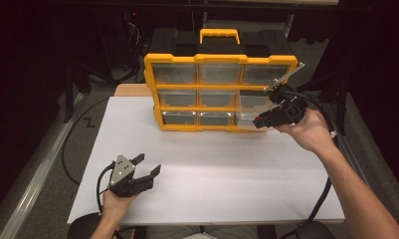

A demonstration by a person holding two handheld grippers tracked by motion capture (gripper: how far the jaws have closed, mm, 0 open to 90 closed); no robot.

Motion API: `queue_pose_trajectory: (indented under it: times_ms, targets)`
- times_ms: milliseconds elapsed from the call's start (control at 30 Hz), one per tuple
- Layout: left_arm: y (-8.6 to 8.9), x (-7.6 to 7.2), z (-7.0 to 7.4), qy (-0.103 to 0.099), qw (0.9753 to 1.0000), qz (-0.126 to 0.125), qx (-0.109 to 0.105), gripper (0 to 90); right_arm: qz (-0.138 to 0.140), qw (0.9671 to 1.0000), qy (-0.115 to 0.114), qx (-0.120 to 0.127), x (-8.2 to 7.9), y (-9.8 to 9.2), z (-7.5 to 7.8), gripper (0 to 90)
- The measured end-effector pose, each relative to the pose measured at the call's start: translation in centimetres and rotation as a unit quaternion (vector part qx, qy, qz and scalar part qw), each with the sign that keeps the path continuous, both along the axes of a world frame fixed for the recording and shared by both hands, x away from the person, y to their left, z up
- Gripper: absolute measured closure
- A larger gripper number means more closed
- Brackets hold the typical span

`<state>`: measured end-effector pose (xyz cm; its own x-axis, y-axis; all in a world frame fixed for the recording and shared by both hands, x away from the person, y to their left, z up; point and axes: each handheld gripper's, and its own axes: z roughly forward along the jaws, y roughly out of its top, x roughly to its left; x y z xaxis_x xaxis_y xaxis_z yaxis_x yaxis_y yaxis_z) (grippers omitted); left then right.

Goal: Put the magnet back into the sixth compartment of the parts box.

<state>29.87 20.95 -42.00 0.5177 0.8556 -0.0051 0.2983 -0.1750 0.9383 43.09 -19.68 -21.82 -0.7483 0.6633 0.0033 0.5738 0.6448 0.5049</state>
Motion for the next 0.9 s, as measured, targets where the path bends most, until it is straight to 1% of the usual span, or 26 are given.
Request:
queue_pose_trajectory:
  times_ms: [100, 333, 400, 567, 900]
  targets:
    - [0.0, 0.0, 0.0, 0.001, 1.0000, -0.001, 0.000, 31.8, -0.005, 1.0000, -0.003, 0.006, 0.2, -0.1, 0.4, 64.8]
    - [0.0, 0.0, 0.0, 0.001, 1.0000, -0.001, 0.001, 31.8, -0.016, 0.9999, -0.003, 0.003, 0.7, -0.1, 0.9, 64.8]
    - [0.0, 0.0, 0.0, 0.001, 1.0000, -0.001, 0.001, 31.8, -0.019, 0.9998, -0.007, 0.000, 1.0, -0.1, 1.0, 64.8]
    - [0.0, 0.0, 0.0, 0.001, 1.0000, -0.001, 0.001, 31.8, -0.028, 0.9996, -0.011, 0.004, 1.5, -0.1, 1.3, 64.8]
    - [0.0, 0.0, 0.0, 0.001, 1.0000, -0.002, 0.004, 31.8, -0.043, 0.9990, -0.011, -0.003, 2.5, 0.0, 1.1, 64.7]
